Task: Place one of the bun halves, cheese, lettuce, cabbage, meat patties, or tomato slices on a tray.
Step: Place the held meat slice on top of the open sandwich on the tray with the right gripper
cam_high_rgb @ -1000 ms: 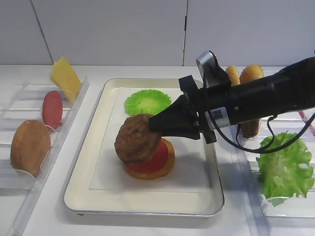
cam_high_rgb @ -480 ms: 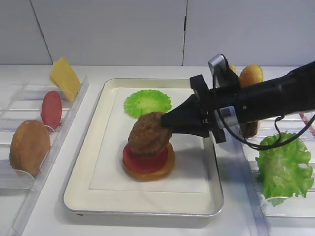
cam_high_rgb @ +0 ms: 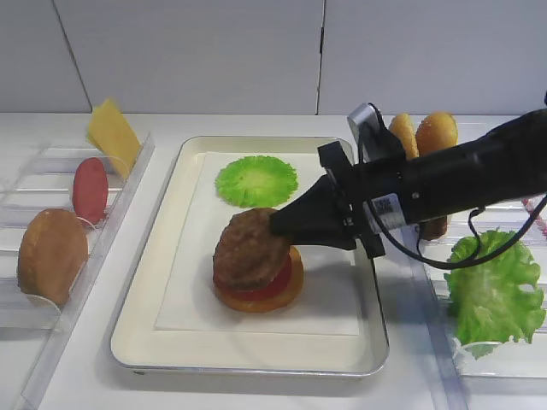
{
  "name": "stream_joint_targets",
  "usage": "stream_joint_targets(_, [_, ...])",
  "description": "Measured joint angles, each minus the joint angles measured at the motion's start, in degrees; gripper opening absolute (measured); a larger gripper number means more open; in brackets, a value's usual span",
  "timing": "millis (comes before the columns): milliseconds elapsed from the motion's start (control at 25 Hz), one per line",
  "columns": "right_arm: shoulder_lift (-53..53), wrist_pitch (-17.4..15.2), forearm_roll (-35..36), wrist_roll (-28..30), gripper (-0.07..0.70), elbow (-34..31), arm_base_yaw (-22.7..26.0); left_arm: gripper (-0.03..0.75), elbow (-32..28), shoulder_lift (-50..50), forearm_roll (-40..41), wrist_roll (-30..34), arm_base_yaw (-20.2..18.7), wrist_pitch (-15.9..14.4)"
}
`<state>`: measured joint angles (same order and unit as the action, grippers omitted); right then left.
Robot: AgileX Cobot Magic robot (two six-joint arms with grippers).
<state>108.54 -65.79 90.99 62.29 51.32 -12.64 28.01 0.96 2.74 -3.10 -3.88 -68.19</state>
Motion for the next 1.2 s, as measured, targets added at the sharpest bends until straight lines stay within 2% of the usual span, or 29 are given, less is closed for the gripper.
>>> stream_joint_targets(960, [2.01,-1.1,0.29,2.07,0.143,0.38,0.0,0.481,0.0,0.0,0.0,0.0,0.0,0.0])
stream_joint_targets(1080, [2.01,-1.13,0.17,2.21,0.202,0.38,0.0,0.48,0.0,0.0,0.0,0.0,0.0,0.0])
stream_joint_targets(1200, [2.01,-1.13,0.17,2.21,0.332,0.38,0.0,0.48,0.0,0.0,0.0,0.0,0.0,0.0])
